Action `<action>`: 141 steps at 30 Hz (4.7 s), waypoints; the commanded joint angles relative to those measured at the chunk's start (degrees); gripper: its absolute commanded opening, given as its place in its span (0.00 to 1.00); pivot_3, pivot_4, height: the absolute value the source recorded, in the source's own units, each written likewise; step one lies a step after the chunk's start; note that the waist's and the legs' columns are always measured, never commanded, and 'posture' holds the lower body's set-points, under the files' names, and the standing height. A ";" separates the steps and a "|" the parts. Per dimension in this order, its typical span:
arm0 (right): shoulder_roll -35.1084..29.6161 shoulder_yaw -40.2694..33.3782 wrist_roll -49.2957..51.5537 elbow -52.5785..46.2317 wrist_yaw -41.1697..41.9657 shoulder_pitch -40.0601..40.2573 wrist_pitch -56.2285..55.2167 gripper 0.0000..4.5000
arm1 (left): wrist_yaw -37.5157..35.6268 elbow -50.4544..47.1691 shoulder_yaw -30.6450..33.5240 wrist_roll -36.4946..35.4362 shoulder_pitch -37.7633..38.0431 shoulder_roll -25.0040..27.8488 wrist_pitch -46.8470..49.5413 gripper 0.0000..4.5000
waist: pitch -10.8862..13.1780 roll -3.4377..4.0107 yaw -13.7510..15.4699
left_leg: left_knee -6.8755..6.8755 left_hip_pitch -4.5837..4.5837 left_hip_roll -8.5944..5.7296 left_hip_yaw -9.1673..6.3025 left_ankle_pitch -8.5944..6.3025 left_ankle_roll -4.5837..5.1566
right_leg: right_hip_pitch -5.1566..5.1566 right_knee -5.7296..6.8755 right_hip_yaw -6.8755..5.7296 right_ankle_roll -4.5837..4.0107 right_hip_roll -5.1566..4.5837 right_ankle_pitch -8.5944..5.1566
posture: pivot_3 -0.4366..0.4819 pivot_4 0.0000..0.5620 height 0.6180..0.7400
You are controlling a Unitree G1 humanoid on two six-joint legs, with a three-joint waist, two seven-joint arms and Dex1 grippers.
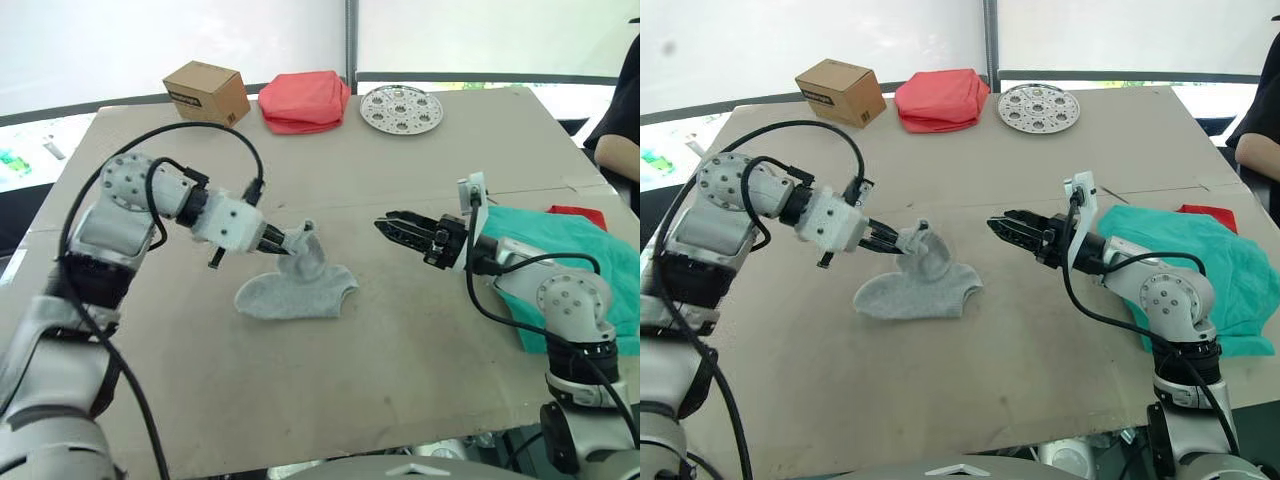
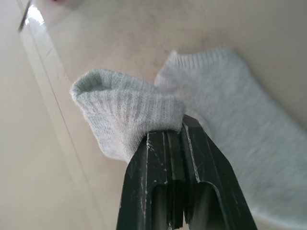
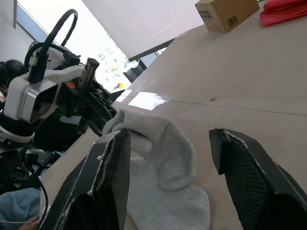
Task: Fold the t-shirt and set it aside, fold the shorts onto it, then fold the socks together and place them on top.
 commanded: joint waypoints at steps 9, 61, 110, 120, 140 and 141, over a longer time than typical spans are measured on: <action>1.31 -0.43 -0.90 -2.70 -0.51 0.15 -2.23 0.62 | -0.34 20.57 -4.10 -6.81 -18.36 -5.55 -32.91 0.00 | 0.00 -0.10 0.65 | 0.22 -0.17 -0.02 0.00 -0.16 0.29 | -0.02 0.01 -0.10 0.27 -0.07 0.13 | 0.48 0.27 1.00; 19.37 20.08 -52.65 51.49 7.48 -25.11 -28.37 0.01 | 82.65 -50.36 37.75 -52.61 52.63 -18.75 90.58 0.05 | -0.14 -0.23 -1.82 | 0.06 0.42 -0.26 -0.15 0.21 -0.40 | 0.18 0.61 0.31 0.05 -0.27 0.02 | 0.48 0.27 1.00; -1.47 28.68 -60.00 33.83 32.75 -14.55 -43.73 0.02 | 26.08 -21.06 13.65 -4.30 38.33 -7.13 36.11 0.00 | -0.09 -0.05 -0.83 | 0.09 0.33 -0.14 -0.10 0.05 -0.08 | 0.20 0.31 -0.04 0.24 -0.19 0.11 | 0.48 0.27 1.00; -7.13 30.77 -51.05 6.37 41.30 -4.69 -24.98 0.02 | 21.39 -43.78 26.36 -24.40 55.70 2.76 58.95 0.00 | -0.04 0.02 -0.83 | 0.04 0.10 0.06 -0.19 0.02 -0.09 | 0.04 0.14 -0.09 0.23 -0.32 0.09 | 0.48 0.27 1.00; -8.89 29.39 -39.07 23.76 35.60 -29.31 5.16 0.02 | 28.86 -18.71 11.06 -31.92 17.27 3.72 91.31 0.00 | 0.02 -0.06 -0.84 | 0.10 0.38 -0.27 -0.11 0.15 -0.26 | 0.34 0.20 -0.07 0.14 0.01 0.02 | 0.48 0.27 1.00; -7.73 31.00 -41.20 28.70 35.54 -30.76 2.14 0.02 | 29.14 -15.21 8.76 -28.70 15.24 1.52 89.68 0.00 | -0.01 -0.12 -0.86 | 0.10 0.27 -0.26 -0.12 0.15 -0.24 | 0.29 0.14 -0.07 0.10 0.02 -0.01 | 0.48 0.27 1.00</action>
